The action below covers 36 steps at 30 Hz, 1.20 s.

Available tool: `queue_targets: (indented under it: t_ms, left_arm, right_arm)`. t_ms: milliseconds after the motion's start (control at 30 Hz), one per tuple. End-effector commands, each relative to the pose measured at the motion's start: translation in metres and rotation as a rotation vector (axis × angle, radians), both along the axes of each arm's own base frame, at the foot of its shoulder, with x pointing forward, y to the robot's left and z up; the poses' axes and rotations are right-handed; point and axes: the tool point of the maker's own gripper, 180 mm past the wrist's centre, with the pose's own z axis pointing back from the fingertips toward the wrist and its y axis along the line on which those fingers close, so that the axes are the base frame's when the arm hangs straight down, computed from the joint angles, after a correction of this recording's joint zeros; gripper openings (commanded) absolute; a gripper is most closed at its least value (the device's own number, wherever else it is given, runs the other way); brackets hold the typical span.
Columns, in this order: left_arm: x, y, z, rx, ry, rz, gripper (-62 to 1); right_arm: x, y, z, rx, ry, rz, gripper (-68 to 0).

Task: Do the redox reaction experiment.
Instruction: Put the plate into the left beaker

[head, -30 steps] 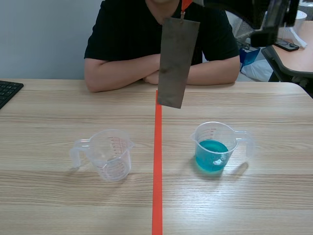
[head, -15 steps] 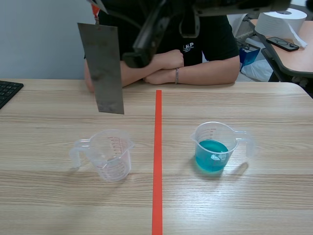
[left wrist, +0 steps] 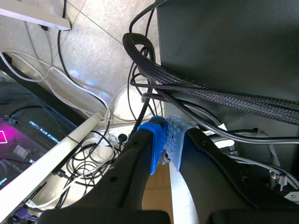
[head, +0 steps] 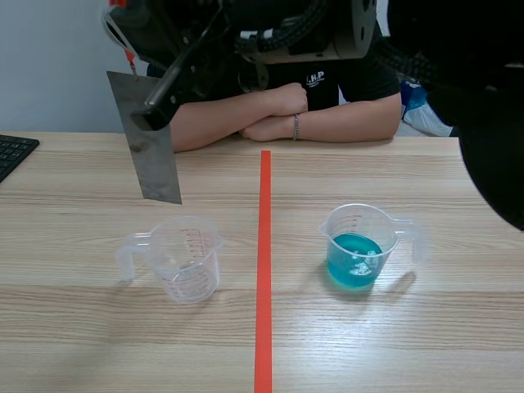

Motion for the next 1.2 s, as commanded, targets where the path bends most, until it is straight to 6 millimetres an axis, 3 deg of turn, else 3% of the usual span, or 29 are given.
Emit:
queue_targets:
  t_ms: [0, 367, 1167]
  left_arm:
    - [0.000, -0.001, 0.002, -0.003, -0.008, -0.001, -58.2]
    - [0.000, -0.001, 0.002, -0.003, -0.008, -0.001, -58.2]
    - [0.000, -0.001, 0.002, -0.003, -0.008, -0.001, -58.2]
  right_arm:
    - [-0.001, 0.001, 0.009, 0.015, -0.024, 0.012, -66.9]
    - [0.008, -0.001, -0.006, -0.015, 0.001, -0.012, -66.9]
    - [0.049, -0.013, -0.060, -0.033, 0.093, -0.098, -66.9]
